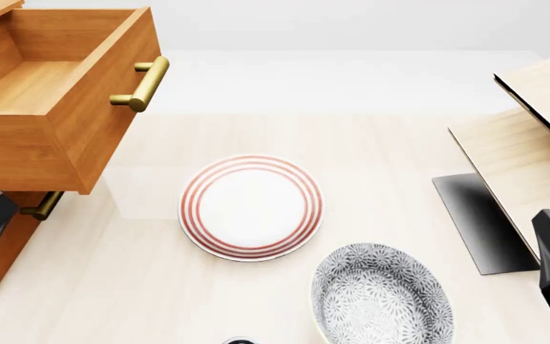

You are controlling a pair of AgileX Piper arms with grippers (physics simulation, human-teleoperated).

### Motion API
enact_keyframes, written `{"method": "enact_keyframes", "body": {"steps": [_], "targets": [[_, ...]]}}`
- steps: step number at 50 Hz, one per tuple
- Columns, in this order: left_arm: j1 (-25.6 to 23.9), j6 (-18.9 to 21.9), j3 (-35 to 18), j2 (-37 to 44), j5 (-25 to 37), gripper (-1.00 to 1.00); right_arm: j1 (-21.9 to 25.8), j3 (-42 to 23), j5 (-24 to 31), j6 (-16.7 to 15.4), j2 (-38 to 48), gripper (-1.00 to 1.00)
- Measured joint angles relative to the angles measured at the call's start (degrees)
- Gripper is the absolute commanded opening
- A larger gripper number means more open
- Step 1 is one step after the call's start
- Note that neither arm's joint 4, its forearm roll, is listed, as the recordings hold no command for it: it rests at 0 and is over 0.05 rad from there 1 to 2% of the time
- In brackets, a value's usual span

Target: Close the top drawer of the cabinet.

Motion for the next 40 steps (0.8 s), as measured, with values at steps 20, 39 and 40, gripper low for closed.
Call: {"method": "enact_keyframes", "body": {"steps": [20, 39, 40], "targets": [[-10.8, -3.9, -4.9, 8.6, -3.8, 1.00, 0.0, 0.0, 0.0, 0.0, 0.1, 1.00], [-21.6, -2.0, -7.6, 22.8, -15.7, 1.00, 0.0, 0.0, -0.3, 0.0, 0.3, 1.00], [-22.2, -1.9, -7.8, 23.7, -16.5, 1.00, 0.0, 0.0, -0.3, 0.0, 0.3, 1.00]]}}
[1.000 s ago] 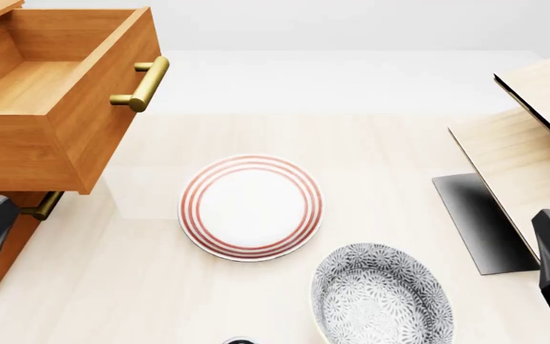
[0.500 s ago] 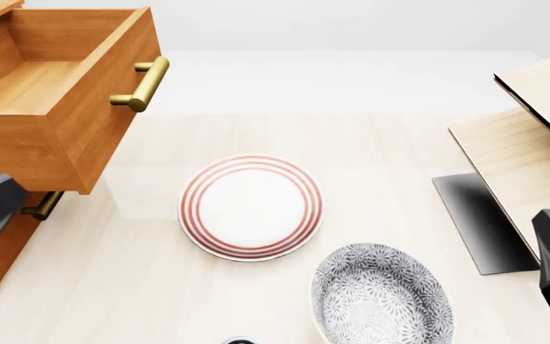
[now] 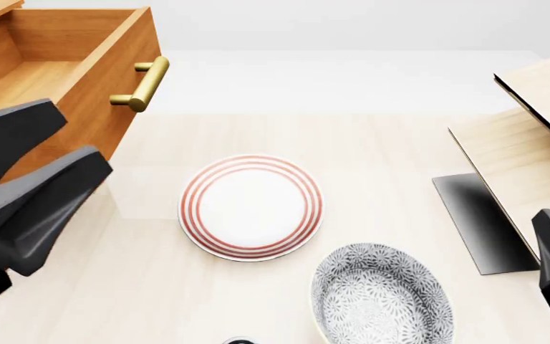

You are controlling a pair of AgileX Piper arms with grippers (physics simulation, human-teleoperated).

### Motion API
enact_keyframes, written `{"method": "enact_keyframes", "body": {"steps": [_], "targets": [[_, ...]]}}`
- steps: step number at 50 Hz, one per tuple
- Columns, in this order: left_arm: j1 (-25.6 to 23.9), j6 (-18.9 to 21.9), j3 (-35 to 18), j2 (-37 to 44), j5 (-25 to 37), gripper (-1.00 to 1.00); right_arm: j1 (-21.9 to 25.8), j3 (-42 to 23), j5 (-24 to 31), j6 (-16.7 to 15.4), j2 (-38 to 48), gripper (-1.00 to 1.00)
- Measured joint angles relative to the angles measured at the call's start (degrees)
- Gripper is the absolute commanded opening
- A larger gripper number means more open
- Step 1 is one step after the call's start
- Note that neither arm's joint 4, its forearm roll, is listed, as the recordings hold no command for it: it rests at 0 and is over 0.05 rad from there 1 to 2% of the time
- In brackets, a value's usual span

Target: Close the top drawer of the cabinet.

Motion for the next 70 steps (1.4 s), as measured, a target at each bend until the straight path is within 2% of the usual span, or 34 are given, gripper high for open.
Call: {"method": "enact_keyframes", "body": {"steps": [15, 26, 41, 54, 70], "targets": [[-8.2, 2.8, -4.0, 14.4, -11.1, 1.00, 0.0, 0.0, 0.0, 0.0, 0.0, 1.00], [-8.8, 4.0, -9.0, 23.5, -15.2, 1.00, 0.0, 0.0, 0.0, 0.0, 0.0, 1.00], [-4.2, 6.9, -18.3, 35.7, -15.2, 1.00, 0.0, 0.0, 0.0, 0.0, 0.0, 1.00], [0.6, 11.4, -23.5, 46.3, -14.5, 1.00, 0.0, 0.0, 0.0, 0.0, 0.0, 1.00], [10.0, 15.3, -29.0, 56.2, -11.5, 1.00, 0.0, 0.0, 0.0, 0.0, 0.0, 1.00]]}}
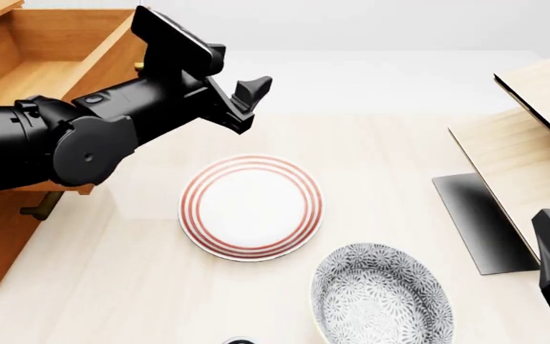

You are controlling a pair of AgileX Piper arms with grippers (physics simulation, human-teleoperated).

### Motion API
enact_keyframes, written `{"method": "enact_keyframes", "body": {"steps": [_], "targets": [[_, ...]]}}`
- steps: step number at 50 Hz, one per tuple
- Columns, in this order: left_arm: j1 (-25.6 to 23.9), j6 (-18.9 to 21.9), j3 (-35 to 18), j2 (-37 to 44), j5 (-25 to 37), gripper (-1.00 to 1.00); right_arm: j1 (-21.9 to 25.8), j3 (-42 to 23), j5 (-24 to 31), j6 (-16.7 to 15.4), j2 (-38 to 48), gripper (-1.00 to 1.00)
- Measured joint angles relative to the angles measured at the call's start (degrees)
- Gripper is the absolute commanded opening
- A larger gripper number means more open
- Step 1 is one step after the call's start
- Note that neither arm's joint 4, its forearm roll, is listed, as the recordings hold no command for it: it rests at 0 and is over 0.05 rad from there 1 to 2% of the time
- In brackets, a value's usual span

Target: Close the top drawer of the cabinet.

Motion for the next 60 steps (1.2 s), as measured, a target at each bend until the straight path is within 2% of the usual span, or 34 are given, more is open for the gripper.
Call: {"method": "enact_keyframes", "body": {"steps": [10, 29, 60], "targets": [[5.6, 2.3, -0.4, 3.3, 0.3, 1.00, 0.0, 0.0, 0.0, 0.0, 0.0, 1.00], [10.9, 7.1, -0.7, 7.3, 1.3, 1.00, 0.0, 0.0, 0.0, 0.0, 0.0, 1.00], [25.3, 8.7, 2.7, 0.0, 4.8, 1.00, 0.0, 0.0, 0.0, 0.0, 0.0, 1.00]]}}
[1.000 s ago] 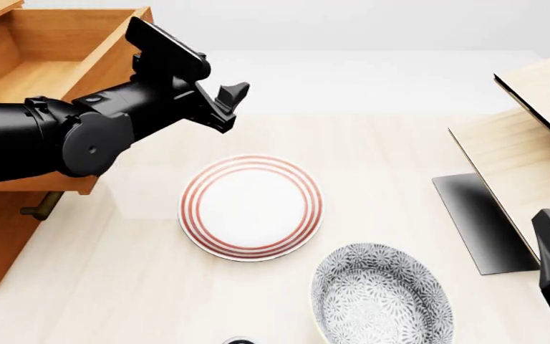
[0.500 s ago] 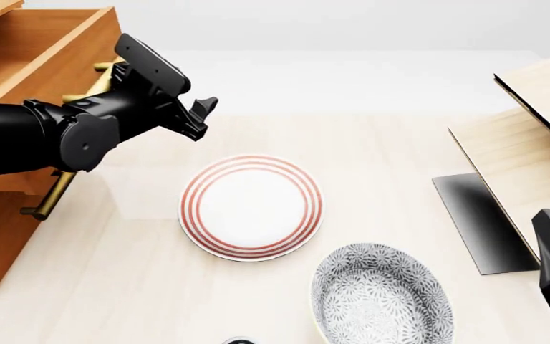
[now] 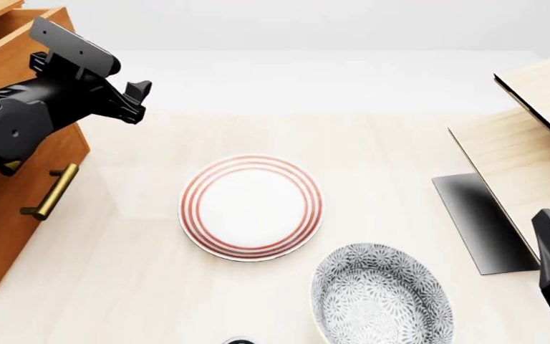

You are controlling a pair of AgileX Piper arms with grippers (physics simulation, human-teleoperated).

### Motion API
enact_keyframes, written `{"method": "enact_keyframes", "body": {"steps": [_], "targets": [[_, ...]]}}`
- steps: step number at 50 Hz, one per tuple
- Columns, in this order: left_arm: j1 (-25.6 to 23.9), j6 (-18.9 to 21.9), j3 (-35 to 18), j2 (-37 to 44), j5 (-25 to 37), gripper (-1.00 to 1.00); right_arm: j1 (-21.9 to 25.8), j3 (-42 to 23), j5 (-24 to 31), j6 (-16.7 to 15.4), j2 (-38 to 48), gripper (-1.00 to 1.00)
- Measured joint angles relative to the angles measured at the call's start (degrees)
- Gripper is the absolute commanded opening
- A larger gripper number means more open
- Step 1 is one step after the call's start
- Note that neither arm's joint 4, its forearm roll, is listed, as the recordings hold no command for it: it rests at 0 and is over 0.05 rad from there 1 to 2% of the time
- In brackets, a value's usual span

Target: Close the top drawer of the cabinet.

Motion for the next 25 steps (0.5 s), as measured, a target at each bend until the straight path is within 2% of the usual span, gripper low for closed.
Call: {"method": "enact_keyframes", "body": {"steps": [25], "targets": [[12.0, 2.7, 2.7, 0.4, -2.9, 1.00, 0.0, 0.0, 0.0, 0.0, 0.0, 1.00]]}}
